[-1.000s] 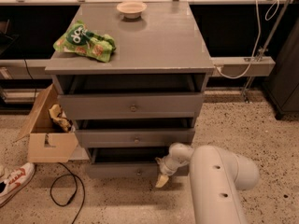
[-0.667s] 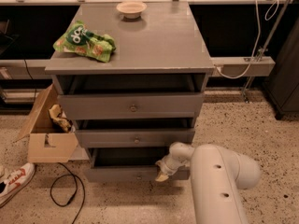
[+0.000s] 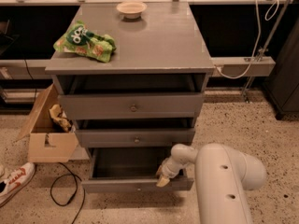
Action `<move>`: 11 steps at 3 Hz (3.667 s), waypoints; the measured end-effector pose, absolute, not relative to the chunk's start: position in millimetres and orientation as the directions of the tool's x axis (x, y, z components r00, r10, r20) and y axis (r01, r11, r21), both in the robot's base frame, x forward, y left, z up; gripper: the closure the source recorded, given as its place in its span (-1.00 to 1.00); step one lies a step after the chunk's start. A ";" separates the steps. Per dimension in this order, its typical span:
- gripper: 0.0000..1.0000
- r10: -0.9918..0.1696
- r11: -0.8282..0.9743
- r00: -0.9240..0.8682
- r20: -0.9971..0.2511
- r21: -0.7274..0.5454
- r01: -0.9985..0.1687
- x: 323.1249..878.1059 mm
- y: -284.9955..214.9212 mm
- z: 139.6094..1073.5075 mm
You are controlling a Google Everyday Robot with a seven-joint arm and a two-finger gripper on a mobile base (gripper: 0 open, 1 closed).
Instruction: Open bottom drawer
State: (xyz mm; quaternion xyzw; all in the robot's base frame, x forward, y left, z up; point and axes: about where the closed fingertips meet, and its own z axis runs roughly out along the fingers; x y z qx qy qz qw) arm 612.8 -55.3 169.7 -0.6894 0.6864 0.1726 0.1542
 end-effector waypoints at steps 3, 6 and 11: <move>1.00 -0.853 0.008 -0.065 -0.517 0.112 -0.994 548.8 -61.6 163.9; 0.68 -0.842 -0.015 -0.056 -0.537 0.128 -0.992 544.2 -57.7 162.3; -1.00 -0.840 -0.061 -0.039 -0.540 0.167 -0.984 518.7 -72.5 163.7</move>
Offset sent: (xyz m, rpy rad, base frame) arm -0.1342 -0.0190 -0.0302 0.2067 0.2057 -0.0710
